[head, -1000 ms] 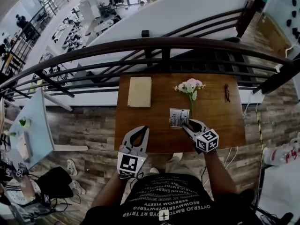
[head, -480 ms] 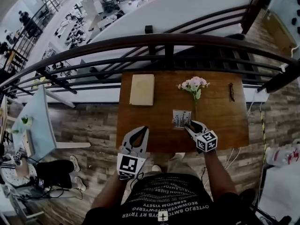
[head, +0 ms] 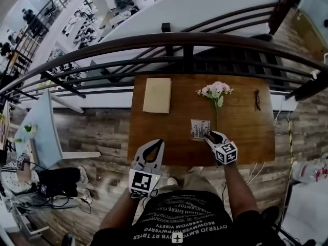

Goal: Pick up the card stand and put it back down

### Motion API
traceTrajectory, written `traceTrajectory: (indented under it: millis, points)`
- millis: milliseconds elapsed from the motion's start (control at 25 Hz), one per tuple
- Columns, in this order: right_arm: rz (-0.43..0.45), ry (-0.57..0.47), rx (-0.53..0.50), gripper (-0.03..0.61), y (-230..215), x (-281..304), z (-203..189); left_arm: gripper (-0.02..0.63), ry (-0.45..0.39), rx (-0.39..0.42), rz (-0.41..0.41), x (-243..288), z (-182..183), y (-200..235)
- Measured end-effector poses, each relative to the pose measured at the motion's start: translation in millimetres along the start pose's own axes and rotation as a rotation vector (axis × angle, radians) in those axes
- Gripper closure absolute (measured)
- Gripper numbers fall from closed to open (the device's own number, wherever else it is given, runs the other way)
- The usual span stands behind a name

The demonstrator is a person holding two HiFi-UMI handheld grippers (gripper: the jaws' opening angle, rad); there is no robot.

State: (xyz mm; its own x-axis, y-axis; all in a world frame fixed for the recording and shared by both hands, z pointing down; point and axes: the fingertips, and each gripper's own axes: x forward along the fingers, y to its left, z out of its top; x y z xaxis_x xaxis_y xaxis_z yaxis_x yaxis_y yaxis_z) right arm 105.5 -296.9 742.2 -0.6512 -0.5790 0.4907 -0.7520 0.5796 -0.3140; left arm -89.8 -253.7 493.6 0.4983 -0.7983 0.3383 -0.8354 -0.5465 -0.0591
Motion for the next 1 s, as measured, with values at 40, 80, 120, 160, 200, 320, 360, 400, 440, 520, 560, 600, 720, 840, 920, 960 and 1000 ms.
traceTrajectory:
  millis: [40,80,120,160,200,320,360,400,440,520,560,600,720,840,920,960,1000]
  points:
    - [-0.002,0.002,0.004,0.417,-1.6,1.3,-1.8,0.591,0.003,-0.001,0.001,-0.1,-0.5,0.6]
    - [-0.004,0.003,0.006,0.417,-3.1,2.4,-3.7,0.591,0.005,-0.001,0.003,-0.3,-1.1,1.0]
    - [-0.005,0.005,0.008,0.417,-4.7,3.5,-5.7,0.591,0.008,-0.001,0.004,-0.2,-1.8,1.3]
    - [-0.006,0.007,0.009,0.417,-6.4,4.8,-7.5,0.591,0.012,-0.001,0.005,0.3,-2.4,1.7]
    - [-0.005,0.009,0.010,0.418,-8.2,6.5,-9.2,0.591,0.014,-0.001,0.006,1.2,-2.9,2.2]
    - [0.000,0.018,0.008,0.417,-12.5,13.0,-14.0,0.591,0.019,-0.006,0.008,3.5,-3.5,3.5]
    - [0.001,0.023,0.003,0.417,-13.8,15.2,-16.0,0.591,0.020,-0.006,0.007,3.6,-3.3,3.4]
    - [0.002,0.030,-0.004,0.417,-14.9,17.3,-18.3,0.591,0.020,-0.007,0.007,3.4,-3.0,3.1]
    - [0.002,0.036,-0.010,0.417,-15.7,19.0,-20.4,0.591,0.020,-0.010,0.007,2.9,-2.8,2.8]
    - [0.003,0.042,-0.020,0.417,-15.8,22.5,-22.8,0.591,0.021,-0.015,0.010,1.5,-2.6,3.5]
    - [0.005,0.042,-0.025,0.417,-15.2,24.4,-23.1,0.591,0.021,-0.015,0.012,0.8,-2.4,4.6]
    - [0.006,0.043,-0.031,0.417,-14.4,26.3,-23.5,0.591,0.021,-0.016,0.013,0.1,-2.1,5.5]
    - [0.010,0.059,-0.058,0.417,-12.7,29.9,-29.0,0.591,0.026,-0.010,0.016,-1.8,-3.1,4.0]
    - [0.012,0.073,-0.082,0.417,-13.5,30.0,-36.8,0.591,0.029,-0.003,0.021,-3.8,-6.1,-1.0]
    - [0.013,0.068,-0.093,0.417,-13.2,29.2,-38.9,0.591,0.029,0.001,0.026,-6.2,-6.8,-3.3]
    - [0.013,0.068,-0.102,0.417,-12.7,29.0,-39.8,0.591,0.030,0.002,0.028,-7.5,-7.3,-3.8]
    - [0.013,0.072,-0.114,0.417,-12.0,29.0,-41.6,0.591,0.032,0.003,0.028,-8.8,-8.0,-3.9]
